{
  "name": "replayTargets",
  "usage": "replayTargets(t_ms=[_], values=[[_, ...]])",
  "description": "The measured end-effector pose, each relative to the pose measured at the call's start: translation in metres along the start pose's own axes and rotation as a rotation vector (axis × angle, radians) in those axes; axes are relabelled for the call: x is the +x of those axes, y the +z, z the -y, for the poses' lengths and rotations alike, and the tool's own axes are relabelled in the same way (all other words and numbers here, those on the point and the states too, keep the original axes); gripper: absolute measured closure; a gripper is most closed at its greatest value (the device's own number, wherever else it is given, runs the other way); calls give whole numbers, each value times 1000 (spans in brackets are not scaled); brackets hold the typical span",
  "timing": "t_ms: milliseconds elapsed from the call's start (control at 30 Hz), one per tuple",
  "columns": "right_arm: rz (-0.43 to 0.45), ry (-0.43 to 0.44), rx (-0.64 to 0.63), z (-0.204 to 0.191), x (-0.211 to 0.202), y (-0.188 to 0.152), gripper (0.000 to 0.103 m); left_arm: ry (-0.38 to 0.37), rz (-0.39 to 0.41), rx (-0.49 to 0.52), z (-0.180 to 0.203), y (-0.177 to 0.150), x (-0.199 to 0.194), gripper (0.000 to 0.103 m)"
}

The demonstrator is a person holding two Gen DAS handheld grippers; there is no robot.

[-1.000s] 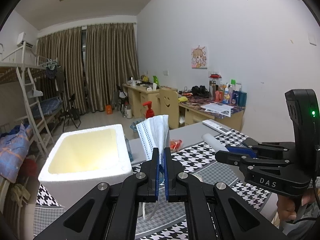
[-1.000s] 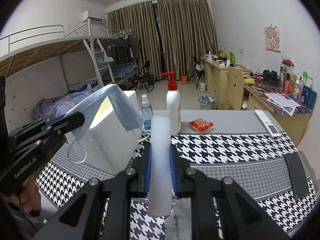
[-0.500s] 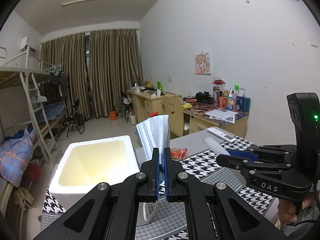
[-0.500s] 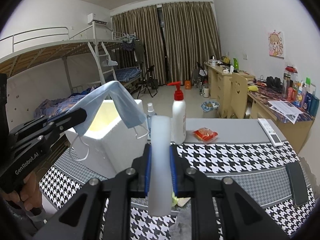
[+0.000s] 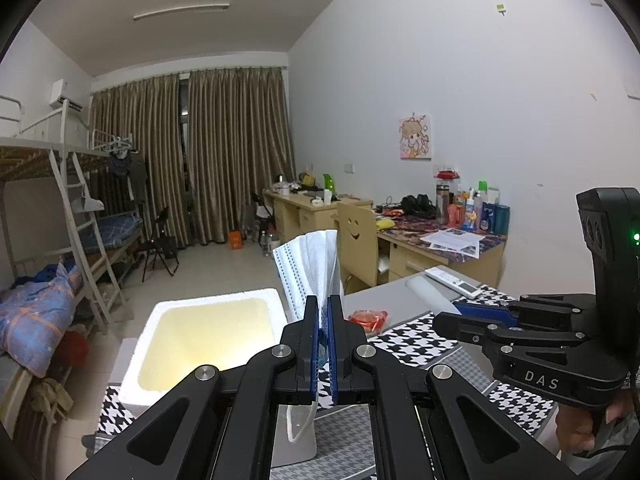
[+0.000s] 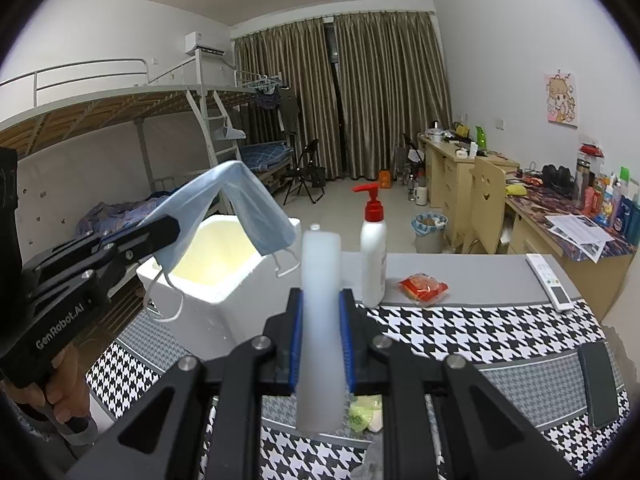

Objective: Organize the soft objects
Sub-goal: 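Carry the mask over the foam box with the left gripper while the right gripper carries the tube alongside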

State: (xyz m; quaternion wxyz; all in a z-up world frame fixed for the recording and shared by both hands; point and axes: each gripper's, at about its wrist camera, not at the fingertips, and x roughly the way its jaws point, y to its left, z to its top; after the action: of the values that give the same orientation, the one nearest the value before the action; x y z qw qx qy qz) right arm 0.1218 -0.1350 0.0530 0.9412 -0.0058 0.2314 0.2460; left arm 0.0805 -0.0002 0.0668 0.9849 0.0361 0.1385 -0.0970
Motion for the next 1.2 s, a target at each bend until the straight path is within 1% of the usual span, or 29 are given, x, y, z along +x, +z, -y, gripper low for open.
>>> replayTargets(t_ms=[567, 800, 1033, 1200], values=[[9, 43, -25, -19, 14, 12, 82, 64, 14, -15, -22, 4, -2, 99], [0, 59, -36, -29, 22, 15, 82, 90, 23, -31, -35, 7, -4, 99], [-10, 79, -57, -41, 29, 20, 82, 117, 14, -53, -47, 5, -7, 99], [-13, 92, -61, -46, 33, 22, 82, 138, 25, -53, -50, 10, -11, 99]])
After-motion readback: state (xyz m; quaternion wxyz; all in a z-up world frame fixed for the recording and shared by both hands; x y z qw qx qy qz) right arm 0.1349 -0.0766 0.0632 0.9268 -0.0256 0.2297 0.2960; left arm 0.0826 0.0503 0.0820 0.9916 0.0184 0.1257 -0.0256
